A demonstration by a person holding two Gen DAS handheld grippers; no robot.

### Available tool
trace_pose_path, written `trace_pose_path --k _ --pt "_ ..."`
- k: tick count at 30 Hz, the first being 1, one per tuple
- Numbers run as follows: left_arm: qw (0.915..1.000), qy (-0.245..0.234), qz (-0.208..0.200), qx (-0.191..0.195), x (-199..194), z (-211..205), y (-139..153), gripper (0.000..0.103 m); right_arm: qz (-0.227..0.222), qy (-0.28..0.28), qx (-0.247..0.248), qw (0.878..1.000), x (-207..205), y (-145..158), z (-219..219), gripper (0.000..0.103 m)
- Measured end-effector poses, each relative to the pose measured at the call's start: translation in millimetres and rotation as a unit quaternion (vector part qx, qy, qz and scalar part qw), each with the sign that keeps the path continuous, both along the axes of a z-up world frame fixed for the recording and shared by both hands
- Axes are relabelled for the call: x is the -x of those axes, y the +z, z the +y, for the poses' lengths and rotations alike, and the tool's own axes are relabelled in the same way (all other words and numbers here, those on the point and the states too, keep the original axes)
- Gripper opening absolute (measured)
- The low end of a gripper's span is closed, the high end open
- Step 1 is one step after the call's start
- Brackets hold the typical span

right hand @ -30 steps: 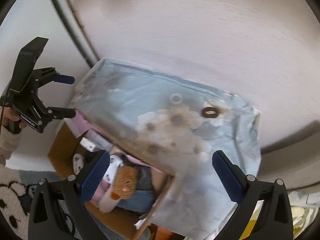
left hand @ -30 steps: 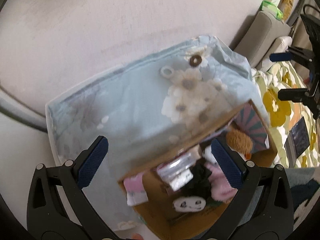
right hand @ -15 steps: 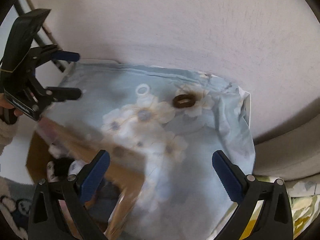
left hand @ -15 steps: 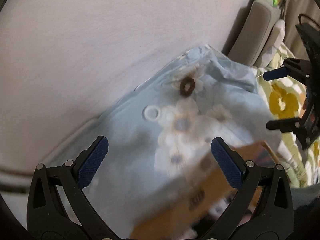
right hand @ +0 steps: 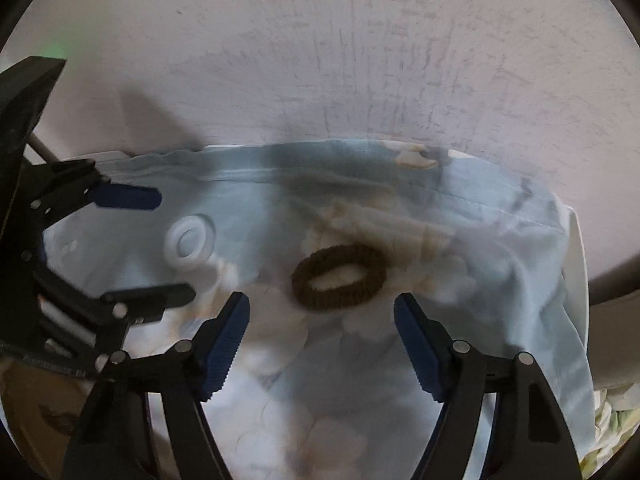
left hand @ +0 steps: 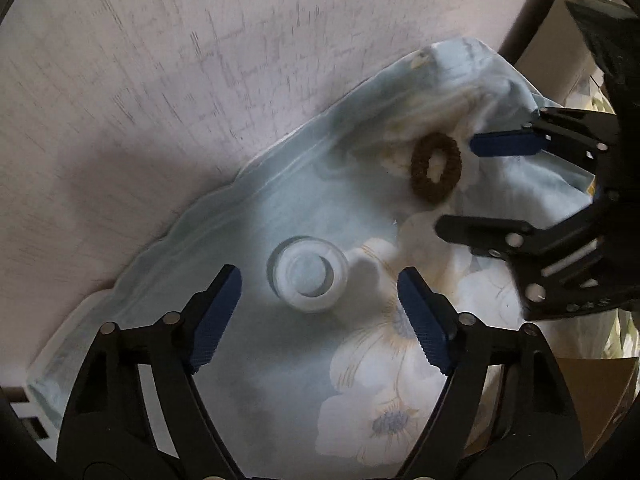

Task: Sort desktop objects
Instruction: 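Grasp the white tape roll with the left gripper while the right grasps the brown hair tie, then carry the tape roll and hair tie into the cardboard box and release both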

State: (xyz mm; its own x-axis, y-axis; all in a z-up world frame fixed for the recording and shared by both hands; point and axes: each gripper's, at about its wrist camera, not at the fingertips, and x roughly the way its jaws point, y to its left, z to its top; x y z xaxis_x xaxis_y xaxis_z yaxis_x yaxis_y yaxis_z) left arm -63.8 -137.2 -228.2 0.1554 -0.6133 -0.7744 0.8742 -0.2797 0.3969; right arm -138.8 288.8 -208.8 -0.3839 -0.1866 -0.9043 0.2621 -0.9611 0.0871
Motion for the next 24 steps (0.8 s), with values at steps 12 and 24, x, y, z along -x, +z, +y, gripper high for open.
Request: trace_pose_path --k 12,24 --pt "0.9994 -0.03 -0.004 0.017 -11.9 0.3 -7.8 0.04 0.017 0.0 -0.021 1.0 2.0 2.2 3.2 0.016" --pt "0.9987 -0.043 0.009 0.026 -16.8 21.9 4.7 0.04 0.004 -0.013 0.026 1.0 -31.9 28.6 27.1 0.016"
